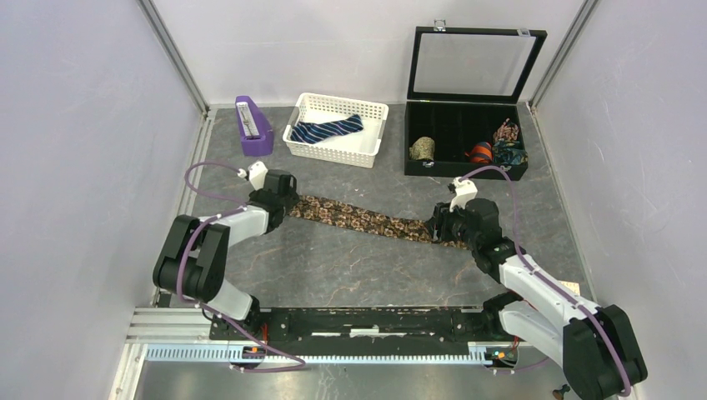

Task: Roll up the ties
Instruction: Flatten out the tie at the center of the board.

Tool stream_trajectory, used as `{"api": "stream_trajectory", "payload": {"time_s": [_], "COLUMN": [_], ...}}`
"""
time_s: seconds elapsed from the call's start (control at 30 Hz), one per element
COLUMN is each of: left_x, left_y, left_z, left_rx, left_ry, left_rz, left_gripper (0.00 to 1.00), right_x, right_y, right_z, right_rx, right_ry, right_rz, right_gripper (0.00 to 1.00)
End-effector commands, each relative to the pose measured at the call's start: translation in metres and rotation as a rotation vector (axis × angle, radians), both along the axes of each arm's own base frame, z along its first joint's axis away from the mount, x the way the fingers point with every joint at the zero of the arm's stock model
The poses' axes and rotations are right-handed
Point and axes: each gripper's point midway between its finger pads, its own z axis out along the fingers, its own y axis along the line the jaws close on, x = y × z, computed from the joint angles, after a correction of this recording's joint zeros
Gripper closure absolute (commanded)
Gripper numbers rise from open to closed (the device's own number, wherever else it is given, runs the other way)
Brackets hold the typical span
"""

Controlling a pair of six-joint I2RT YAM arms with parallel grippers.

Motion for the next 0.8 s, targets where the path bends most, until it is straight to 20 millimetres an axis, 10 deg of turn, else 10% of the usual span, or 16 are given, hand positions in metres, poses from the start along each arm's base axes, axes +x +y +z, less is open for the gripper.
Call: {"api": "stream_trajectory", "payload": {"time_s": [0.0, 0.77], "left_x": [0.006, 0.022], "left_y": [0.008, 0.004], "left_z": [0.008, 0.017], "left_rx": [-0.019, -0.038], "left_ry": [-0.07, -0.201], "left_rz": [0.066, 0.049], "left_gripper": [0.36, 0.82], "right_x": [0.002, 0.002], "right_y": [0.004, 0.003], "right_z": [0.002, -0.004], "right_rx": [0.004, -0.013], "right_ry": [-0.013, 0.003], "right_rz": [0.017, 0.021], "right_gripper": [0.45, 0.45]}}
